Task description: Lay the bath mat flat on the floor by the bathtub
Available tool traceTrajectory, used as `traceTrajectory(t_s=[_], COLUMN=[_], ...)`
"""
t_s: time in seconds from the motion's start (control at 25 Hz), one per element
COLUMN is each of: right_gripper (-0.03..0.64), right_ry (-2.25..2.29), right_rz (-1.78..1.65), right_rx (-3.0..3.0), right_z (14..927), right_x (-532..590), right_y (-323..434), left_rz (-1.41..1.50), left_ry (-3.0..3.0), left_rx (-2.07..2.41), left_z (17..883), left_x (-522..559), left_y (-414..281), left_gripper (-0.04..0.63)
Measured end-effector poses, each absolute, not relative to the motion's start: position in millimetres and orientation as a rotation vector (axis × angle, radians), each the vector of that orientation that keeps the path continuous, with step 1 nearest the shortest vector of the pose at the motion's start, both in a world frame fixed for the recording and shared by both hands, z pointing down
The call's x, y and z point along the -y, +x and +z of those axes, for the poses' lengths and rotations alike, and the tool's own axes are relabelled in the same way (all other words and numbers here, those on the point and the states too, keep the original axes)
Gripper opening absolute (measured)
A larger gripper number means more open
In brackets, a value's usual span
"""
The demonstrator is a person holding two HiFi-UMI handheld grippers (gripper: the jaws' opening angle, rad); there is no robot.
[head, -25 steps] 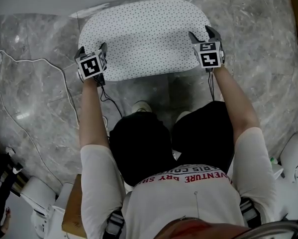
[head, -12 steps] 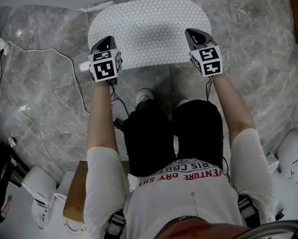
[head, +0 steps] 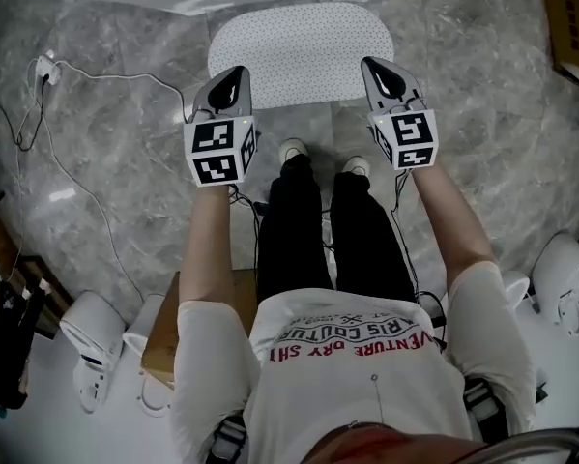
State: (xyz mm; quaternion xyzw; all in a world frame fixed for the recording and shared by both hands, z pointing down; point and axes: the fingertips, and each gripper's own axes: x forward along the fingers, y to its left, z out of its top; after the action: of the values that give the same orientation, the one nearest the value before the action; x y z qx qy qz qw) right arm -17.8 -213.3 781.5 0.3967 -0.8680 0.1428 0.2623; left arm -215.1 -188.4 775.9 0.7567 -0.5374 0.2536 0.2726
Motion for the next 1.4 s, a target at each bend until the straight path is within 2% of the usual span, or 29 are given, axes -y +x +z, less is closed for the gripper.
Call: traceTrajectory(t_s=[0.36, 0.68, 1.08, 1.4], right_gripper=[0.009, 0.009, 0.009, 0.008], right_ry=[1.061, 1.111, 1.163, 1.275], right_rz=[0.318, 0.199, -0.01, -0.127], right_rx=[2.477, 2.621, 2.766, 2.823], right_z=[543.6, 365.8, 237.5, 195.1], right_x=[212.0, 195.7, 154.0, 136.5], right_y=[-43.3, -54.3, -60.1, -55.1], left_rz=[0.419, 0.287, 0.272, 0.14], left_ry=[2.274, 2.487, 2.667, 2.662], left_rx=[1.533, 1.576, 1.68, 1.711], left_z=[504.8, 321.6, 199.6, 174.8], left_x=[185.9, 160.9, 108.6, 89.1], left_y=[-208.3, -211.3, -220.8, -233.6], left_gripper=[0.011, 0.012, 0.012, 0.012])
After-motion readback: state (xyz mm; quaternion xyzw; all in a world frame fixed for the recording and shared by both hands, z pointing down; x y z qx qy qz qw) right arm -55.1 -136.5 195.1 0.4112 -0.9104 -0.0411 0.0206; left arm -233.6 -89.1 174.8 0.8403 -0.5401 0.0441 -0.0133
